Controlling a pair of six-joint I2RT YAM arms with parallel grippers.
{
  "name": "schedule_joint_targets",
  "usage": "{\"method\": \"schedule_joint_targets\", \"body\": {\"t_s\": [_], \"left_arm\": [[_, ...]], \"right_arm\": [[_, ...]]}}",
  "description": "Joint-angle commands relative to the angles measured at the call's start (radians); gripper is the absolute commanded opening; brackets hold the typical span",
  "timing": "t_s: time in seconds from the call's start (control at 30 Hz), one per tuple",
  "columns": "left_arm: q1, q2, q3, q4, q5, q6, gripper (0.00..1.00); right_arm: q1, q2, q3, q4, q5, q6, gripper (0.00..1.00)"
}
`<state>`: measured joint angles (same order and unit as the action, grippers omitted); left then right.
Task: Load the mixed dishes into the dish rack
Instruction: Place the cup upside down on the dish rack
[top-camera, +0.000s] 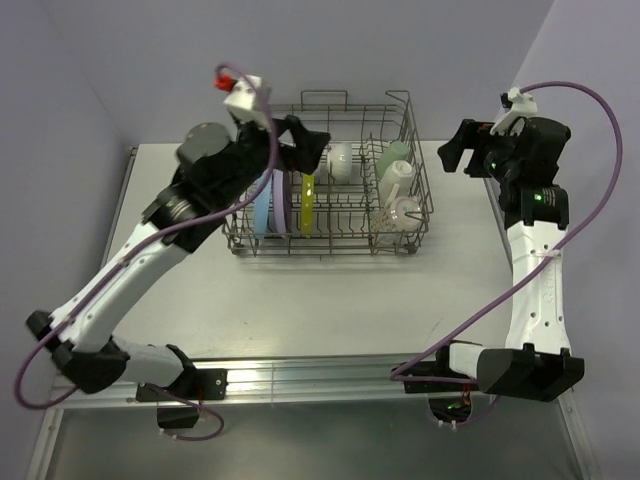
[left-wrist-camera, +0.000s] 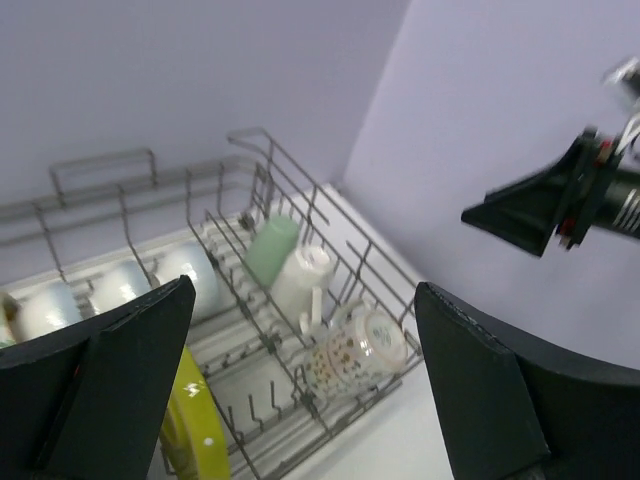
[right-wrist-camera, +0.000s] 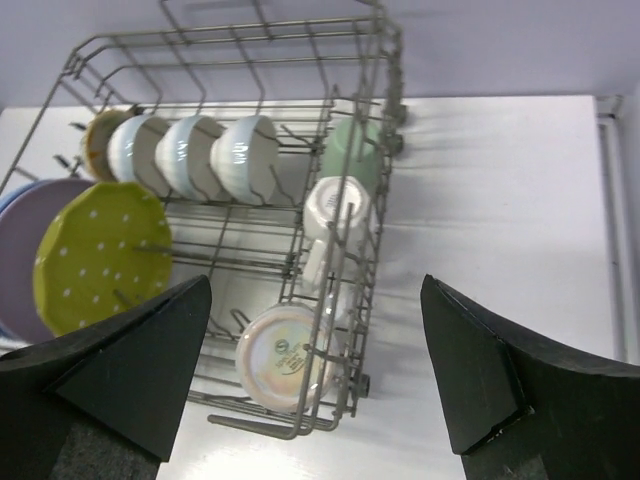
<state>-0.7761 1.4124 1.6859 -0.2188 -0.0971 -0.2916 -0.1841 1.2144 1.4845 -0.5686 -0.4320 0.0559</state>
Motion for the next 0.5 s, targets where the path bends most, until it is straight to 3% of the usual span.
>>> {"method": "schedule_joint_targets", "body": {"t_s": [0.0,0.2,0.47], "left_arm": [[0.008,-0.133,-0.113,0.058,-0.111,-0.021,0.99],[0.014,-0.308,-0.291,0.079,-0.217,-0.038,0.99],[0.014,-0.411,-0.387,0.044,-0.257,-0.115,0.99]], "right_arm": [[-0.006,-0.038,-0.015,0.015,0.140,0.050,0.93],[-0.006,-0.084,-0.043,-0.036,0.262,0.022,0.99],[-0.006,-0.199,-0.145,0.009,0.314,0.019,1.00]]}}
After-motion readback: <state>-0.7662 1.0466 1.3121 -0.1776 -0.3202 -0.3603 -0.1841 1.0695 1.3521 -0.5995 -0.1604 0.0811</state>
